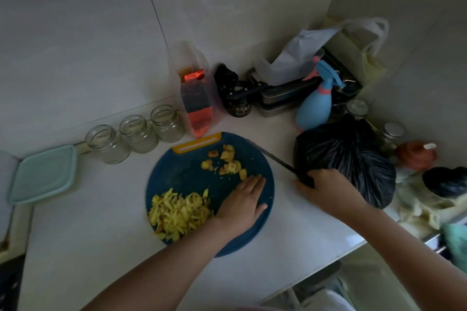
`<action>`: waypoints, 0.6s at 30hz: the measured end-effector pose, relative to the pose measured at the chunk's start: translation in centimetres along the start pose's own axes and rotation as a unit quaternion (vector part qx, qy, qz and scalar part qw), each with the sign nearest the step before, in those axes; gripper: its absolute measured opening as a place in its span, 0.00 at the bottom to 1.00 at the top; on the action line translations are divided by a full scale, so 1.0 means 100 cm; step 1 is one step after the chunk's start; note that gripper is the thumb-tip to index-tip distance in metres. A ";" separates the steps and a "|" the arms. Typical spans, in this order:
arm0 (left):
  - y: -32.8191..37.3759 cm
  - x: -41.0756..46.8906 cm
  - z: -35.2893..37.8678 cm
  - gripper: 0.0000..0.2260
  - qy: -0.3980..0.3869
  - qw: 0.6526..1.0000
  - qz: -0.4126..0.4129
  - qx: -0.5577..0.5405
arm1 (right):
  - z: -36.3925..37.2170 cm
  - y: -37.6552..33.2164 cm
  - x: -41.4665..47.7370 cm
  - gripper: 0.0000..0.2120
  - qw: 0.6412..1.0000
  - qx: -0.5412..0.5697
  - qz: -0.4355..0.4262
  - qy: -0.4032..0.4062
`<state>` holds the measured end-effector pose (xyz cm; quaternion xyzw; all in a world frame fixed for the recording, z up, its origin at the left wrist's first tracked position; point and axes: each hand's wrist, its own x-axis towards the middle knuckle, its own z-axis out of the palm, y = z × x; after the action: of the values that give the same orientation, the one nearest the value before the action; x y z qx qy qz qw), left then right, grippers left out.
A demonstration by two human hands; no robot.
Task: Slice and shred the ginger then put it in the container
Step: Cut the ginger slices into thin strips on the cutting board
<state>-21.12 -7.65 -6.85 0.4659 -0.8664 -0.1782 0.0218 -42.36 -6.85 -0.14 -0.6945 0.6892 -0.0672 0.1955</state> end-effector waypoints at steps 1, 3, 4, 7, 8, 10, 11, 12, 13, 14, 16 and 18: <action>-0.002 0.000 0.001 0.27 0.003 1.000 0.002 -0.010 | 0.001 0.000 -0.002 0.22 1.000 0.004 0.003 -0.008; -0.008 -0.002 0.005 0.24 0.014 1.000 0.023 -0.011 | 0.005 -0.001 -0.005 0.22 1.000 0.008 0.012 -0.021; -0.012 -0.006 0.006 0.21 0.032 0.999 0.037 -0.009 | 0.006 -0.001 -0.006 0.21 1.000 0.007 0.016 -0.024; -0.029 -0.017 0.005 0.16 0.078 0.992 0.103 0.013 | 0.008 -0.005 -0.005 0.21 0.999 0.010 0.020 -0.023; -0.034 -0.022 0.002 0.16 0.079 0.990 0.116 0.020 | 0.009 -0.007 -0.004 0.21 0.999 0.022 0.022 -0.026; -0.047 -0.036 0.000 0.16 0.083 0.988 0.129 0.035 | 0.011 -0.012 -0.001 0.21 0.998 0.041 0.029 -0.035; -0.054 -0.043 -0.001 0.16 0.086 0.988 0.125 0.034 | 0.013 -0.014 0.001 0.22 0.998 0.044 0.034 -0.040; -0.059 -0.051 -0.002 0.17 0.090 0.989 0.112 0.028 | 0.016 -0.015 0.002 0.22 0.997 0.050 0.039 -0.045; -0.064 -0.058 -0.003 0.19 0.098 0.990 0.100 0.018 | 0.018 -0.016 0.004 0.22 0.996 0.061 0.045 -0.047; -0.067 -0.063 -0.006 0.21 0.105 0.990 0.091 0.006 | 0.020 -0.018 0.005 0.22 0.995 0.074 0.051 -0.049; -0.071 -0.070 -0.010 0.24 0.121 0.989 0.078 -0.016 | 0.024 -0.021 0.008 0.23 0.992 0.098 0.063 -0.049; -0.073 -0.074 -0.019 0.19 0.126 0.991 0.040 -0.021 | 0.027 -0.024 0.011 0.23 0.988 0.125 0.080 -0.051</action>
<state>-10.71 -5.82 -6.51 0.4493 -0.8706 -0.1356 0.1473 -39.07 -7.52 -1.88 -0.6096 0.7182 -0.1013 0.3200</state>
